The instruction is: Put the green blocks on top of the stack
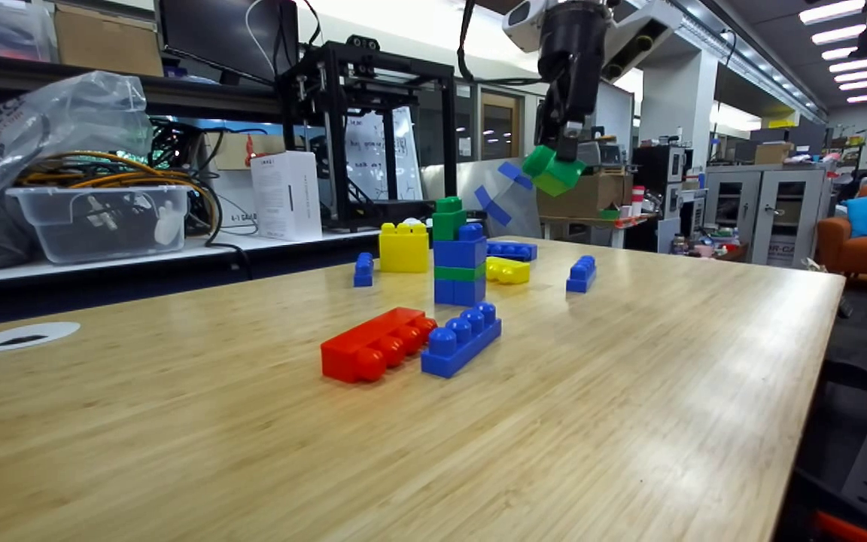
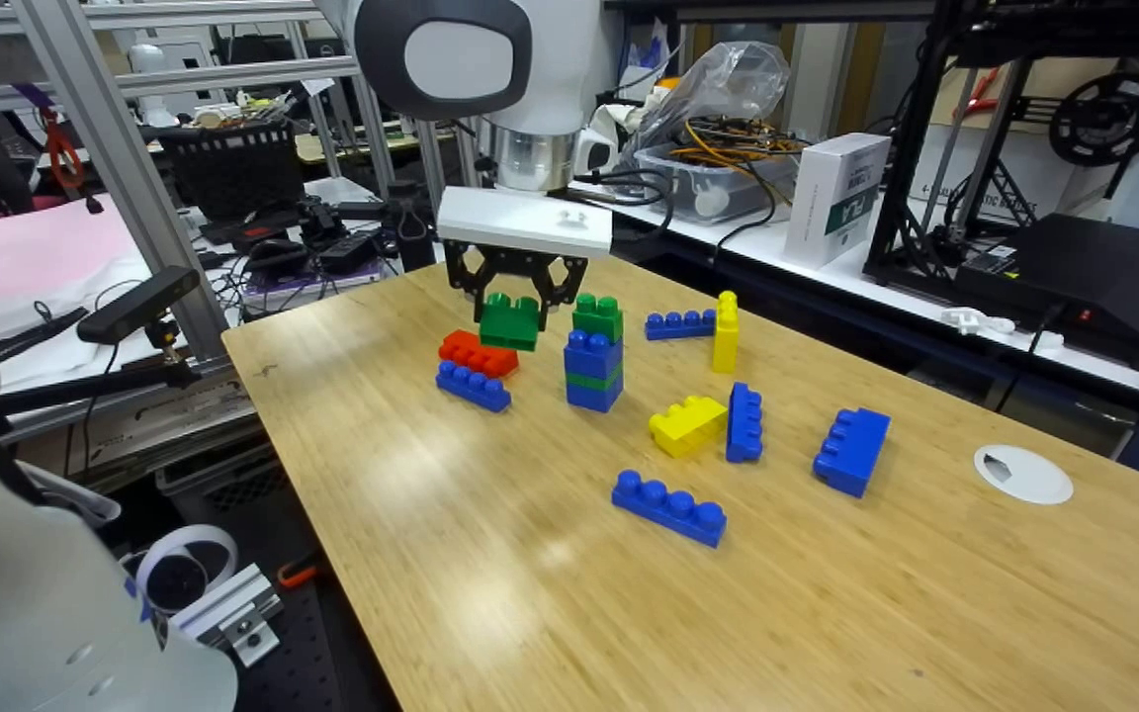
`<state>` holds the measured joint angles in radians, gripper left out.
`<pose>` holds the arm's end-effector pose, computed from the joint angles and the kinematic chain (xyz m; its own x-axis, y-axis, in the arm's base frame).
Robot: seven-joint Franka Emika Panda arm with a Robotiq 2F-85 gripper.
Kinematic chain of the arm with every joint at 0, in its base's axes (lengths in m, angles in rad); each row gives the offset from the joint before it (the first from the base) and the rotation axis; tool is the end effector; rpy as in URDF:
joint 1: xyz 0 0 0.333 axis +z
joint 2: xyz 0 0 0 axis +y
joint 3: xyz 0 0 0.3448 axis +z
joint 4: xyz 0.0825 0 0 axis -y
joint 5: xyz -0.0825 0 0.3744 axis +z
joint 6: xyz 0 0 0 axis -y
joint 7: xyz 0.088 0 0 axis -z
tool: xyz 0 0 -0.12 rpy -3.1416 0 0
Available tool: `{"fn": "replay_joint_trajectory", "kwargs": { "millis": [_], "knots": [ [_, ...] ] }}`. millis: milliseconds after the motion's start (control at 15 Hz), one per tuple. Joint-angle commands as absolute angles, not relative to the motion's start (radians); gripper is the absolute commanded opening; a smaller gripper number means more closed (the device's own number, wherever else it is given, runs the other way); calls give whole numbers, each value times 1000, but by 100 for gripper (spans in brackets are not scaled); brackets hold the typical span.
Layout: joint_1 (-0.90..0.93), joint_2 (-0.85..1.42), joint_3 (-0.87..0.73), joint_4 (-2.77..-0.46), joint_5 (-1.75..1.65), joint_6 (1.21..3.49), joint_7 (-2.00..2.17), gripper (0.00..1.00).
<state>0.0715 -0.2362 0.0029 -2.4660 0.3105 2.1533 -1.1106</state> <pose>0.4238 0.0475 0.3991 0.5438 0.8212 0.1727 0.8362 -0.5129 -0.1940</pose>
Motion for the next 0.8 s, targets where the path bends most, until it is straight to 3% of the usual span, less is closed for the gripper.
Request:
{"fn": "replay_joint_trajectory", "kwargs": {
  "millis": [0, 733],
  "knots": [
    [99, -267, -8, -2536, 449, 2256, -1024, 44],
    [295, -294, 69, -2747, 1019, 2918, -968, 44]
  ]
}}
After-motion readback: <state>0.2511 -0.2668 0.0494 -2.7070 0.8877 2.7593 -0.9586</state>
